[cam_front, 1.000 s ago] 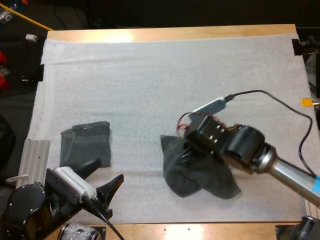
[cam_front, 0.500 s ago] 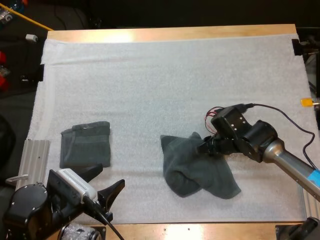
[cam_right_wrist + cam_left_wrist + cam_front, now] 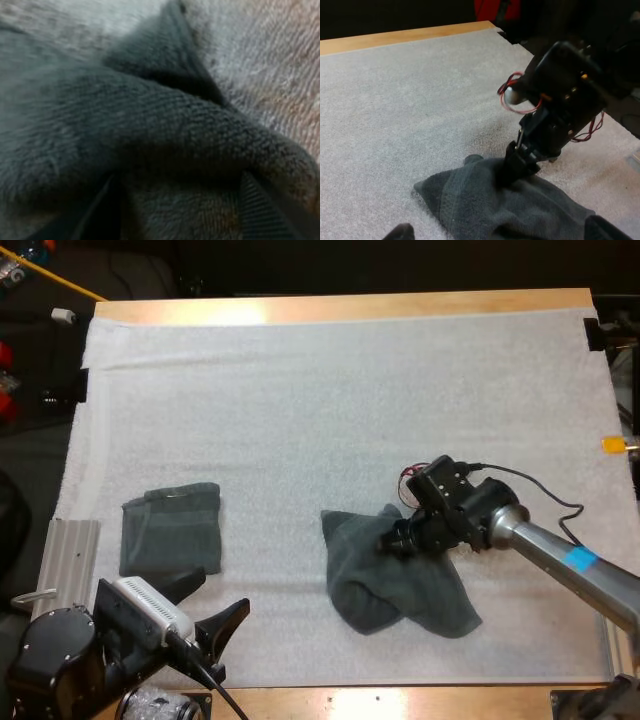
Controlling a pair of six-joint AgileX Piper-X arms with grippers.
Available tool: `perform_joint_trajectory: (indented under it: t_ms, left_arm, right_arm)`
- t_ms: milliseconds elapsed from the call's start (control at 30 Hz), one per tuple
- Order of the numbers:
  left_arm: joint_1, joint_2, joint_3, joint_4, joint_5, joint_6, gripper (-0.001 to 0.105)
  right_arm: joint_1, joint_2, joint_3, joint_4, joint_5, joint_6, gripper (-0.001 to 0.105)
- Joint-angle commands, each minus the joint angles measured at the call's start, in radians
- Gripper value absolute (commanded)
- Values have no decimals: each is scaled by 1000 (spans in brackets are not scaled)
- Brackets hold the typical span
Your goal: Pick towel from pile, fold and stack
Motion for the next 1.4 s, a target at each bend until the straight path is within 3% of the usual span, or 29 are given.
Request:
perform_joint_trajectory:
  t_ms: [0, 100, 333, 600, 900, 1067, 1367]
  left_arm:
    - [-4, 4, -3, 2, 7, -10, 65]
    - [-4, 4, -3, 2, 7, -10, 65]
    - [-4, 4, -3, 2, 7, -10, 65]
    - [-4, 4, -3, 0, 7, -10, 65]
    - [-4, 4, -3, 0, 7, -10, 65]
    - [-4, 4, -3, 0, 7, -10, 65]
    - [-4, 4, -3, 0, 7, -10, 65]
  right_arm:
    - [0, 10, 0, -12, -18, 6, 51]
    - [0, 42, 0, -25, -18, 23, 46]
    - [0, 67, 0, -43, -5, 28, 1]
    - [0, 67, -53, -56, 92, 25, 0]
    - [0, 67, -203, -56, 362, -30, 0]
    - [-9, 67, -264, -73, 521, -114, 0]
    - [-81, 67, -285, -76, 611, -309, 0]
